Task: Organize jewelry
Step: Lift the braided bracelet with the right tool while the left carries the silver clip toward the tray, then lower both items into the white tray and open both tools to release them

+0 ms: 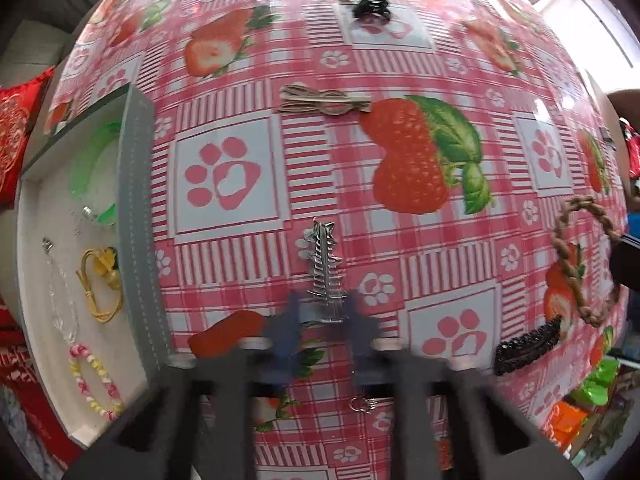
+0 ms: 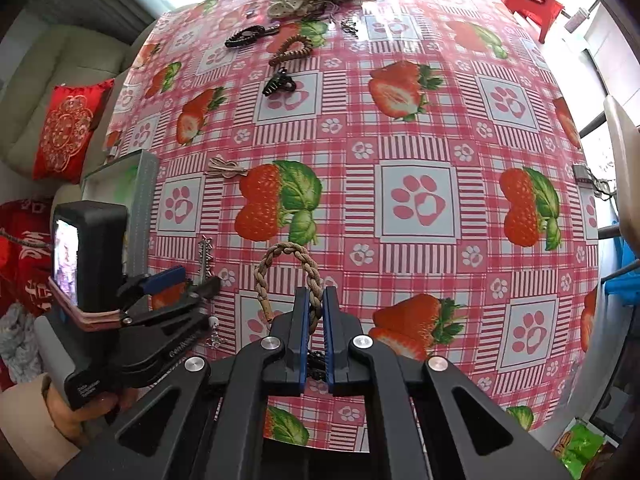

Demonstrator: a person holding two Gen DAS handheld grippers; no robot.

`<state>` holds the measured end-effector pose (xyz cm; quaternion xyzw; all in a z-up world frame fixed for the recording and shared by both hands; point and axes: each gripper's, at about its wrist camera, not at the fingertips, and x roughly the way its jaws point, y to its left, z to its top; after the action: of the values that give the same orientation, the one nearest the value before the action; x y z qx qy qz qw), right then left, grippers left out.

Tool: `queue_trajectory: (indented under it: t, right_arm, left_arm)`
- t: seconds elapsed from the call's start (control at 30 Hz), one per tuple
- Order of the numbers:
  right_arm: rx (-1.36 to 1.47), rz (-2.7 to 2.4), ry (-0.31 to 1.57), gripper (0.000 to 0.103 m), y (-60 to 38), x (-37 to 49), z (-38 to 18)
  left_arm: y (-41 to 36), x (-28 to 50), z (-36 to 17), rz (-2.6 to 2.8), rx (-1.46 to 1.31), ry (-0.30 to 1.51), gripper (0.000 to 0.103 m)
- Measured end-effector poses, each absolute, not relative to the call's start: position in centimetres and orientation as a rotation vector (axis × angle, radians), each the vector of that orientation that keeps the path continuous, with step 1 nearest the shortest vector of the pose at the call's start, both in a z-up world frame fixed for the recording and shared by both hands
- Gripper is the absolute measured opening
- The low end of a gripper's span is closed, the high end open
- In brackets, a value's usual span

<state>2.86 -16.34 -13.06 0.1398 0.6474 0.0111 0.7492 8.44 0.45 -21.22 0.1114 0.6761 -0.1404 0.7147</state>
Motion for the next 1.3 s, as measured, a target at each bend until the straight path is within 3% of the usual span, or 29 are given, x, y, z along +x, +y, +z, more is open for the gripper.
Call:
queue_trajectory:
  t: [0.67,1.07,1.3]
  right_arm:
    - [0.291,0.106,1.383,0.007,-13.1,5.0,-11.7]
    - [0.212,0.263,1.366,0.007,-5.2,8.6,-10.5]
    - [0.157,0.379,1.358,0.007,1.5,11.9,-10.6]
  left_arm:
    - [7.4,8.8,-14.0,-0.343,-0.034,1.375,0.017]
    - [16.8,9.4,-10.8,-0.193,-0.157,1.27,0.017]
    - [22.2,10.4,-11.9,-0.082,-0.204,1.254,0.017]
